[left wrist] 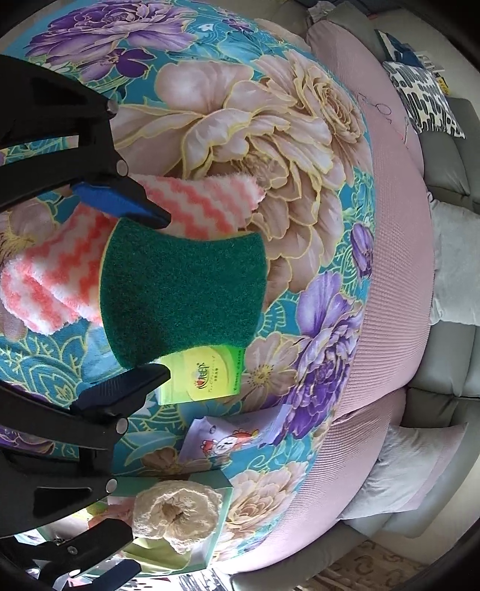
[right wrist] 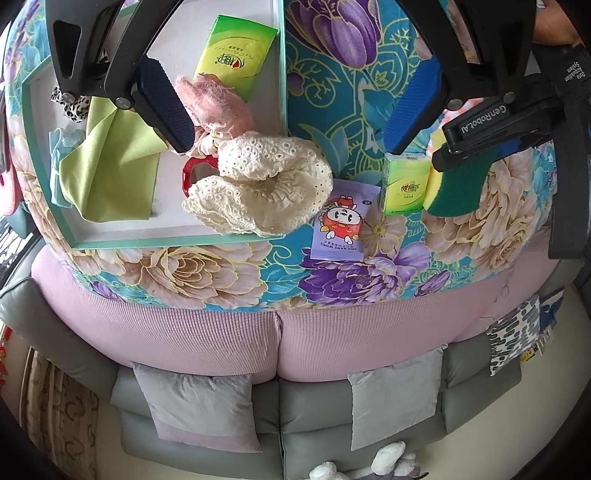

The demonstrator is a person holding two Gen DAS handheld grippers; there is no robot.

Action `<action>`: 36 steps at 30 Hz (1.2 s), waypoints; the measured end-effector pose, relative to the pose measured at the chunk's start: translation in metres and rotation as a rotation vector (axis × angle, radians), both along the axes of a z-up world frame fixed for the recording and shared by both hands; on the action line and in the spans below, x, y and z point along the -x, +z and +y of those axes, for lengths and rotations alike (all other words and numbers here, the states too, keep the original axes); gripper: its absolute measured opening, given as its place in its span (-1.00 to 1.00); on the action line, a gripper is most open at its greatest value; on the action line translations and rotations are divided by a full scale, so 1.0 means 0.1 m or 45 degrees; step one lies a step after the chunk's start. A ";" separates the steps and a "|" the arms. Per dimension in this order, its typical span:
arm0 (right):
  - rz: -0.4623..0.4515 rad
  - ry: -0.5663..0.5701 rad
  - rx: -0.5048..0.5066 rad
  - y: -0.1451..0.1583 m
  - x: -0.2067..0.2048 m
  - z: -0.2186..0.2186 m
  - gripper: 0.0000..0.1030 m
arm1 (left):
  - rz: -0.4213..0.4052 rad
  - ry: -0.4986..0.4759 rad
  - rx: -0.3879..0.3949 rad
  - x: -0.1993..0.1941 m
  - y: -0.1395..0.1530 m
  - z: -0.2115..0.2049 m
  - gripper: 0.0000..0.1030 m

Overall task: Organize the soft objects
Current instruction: 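Grasp the green-yellow sponge with the left tool, then grasp the pink-white striped sock with the right tool while the left tool holds the sponge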

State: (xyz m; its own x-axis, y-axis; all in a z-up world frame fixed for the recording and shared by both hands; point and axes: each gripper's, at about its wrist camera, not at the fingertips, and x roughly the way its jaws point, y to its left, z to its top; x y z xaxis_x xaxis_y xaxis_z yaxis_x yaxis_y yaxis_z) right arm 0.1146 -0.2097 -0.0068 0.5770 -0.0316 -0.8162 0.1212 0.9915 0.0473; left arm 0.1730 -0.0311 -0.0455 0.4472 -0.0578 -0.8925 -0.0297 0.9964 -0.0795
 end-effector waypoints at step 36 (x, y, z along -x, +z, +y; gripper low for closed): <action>0.085 0.472 -0.001 -0.44 -0.08 1.35 1.00 | -0.064 0.398 -0.081 0.36 0.29 1.29 0.34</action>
State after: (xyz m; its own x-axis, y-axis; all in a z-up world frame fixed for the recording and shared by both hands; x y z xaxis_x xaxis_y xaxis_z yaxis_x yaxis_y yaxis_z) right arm 0.1229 -0.0747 -0.0509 0.4946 0.1698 -0.8524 -0.2431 0.9686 0.0518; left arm 0.1368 0.0977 -0.0162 0.4780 0.1443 -0.8664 -0.3331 0.9425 -0.0268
